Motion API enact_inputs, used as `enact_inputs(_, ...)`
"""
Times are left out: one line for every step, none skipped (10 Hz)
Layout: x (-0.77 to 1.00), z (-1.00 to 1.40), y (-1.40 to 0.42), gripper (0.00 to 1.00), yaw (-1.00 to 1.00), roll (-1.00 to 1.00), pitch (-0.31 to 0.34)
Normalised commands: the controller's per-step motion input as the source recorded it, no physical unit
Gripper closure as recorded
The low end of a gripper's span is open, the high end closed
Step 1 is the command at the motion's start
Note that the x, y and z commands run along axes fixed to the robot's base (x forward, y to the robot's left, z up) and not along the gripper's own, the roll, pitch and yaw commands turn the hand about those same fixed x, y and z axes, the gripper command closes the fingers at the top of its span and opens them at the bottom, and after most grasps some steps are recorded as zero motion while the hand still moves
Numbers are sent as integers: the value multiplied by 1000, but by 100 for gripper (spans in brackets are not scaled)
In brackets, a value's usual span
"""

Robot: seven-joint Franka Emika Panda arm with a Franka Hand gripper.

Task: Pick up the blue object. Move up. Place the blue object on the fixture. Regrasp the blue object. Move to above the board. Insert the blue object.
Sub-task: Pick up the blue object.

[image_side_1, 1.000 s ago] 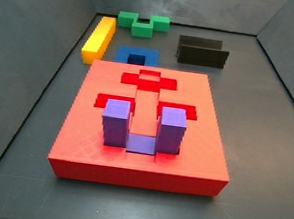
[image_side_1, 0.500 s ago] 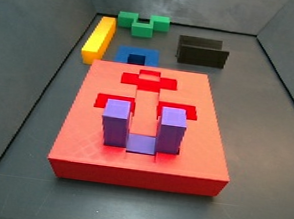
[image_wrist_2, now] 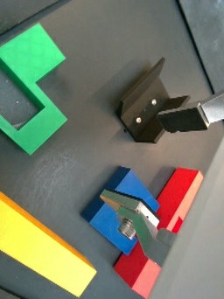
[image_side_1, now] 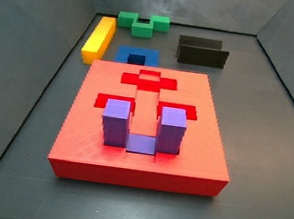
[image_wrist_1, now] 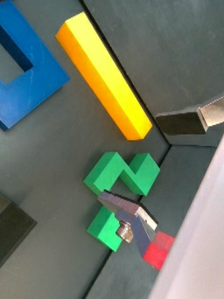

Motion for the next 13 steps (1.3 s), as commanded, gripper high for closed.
enact_inputs(0, -214, 0, 0, 0, 0, 0)
enact_inputs(0, -203, 0, 0, 0, 0, 0)
enact_inputs(0, -137, 0, 0, 0, 0, 0)
enact_inputs(0, 0, 0, 0, 0, 0, 19)
enact_inputs(0, -3, 0, 0, 0, -10, 0)
enact_inputs(103, -131, -249, 0, 0, 51, 20)
enact_inputs(423, -237, -674, 0, 0, 316, 129)
enact_inputs(460, -277, -694, 0, 0, 347, 151)
enact_inputs(526, -274, -691, 0, 0, 299, 139)
enact_inputs(583, -280, -683, 0, 0, 247, 129)
enact_inputs(594, -306, -717, 0, 0, 189, 120)
enact_inputs(440, -329, -814, 0, 0, 184, 137)
enact_inputs(240, -346, -851, 0, 0, 133, 124)
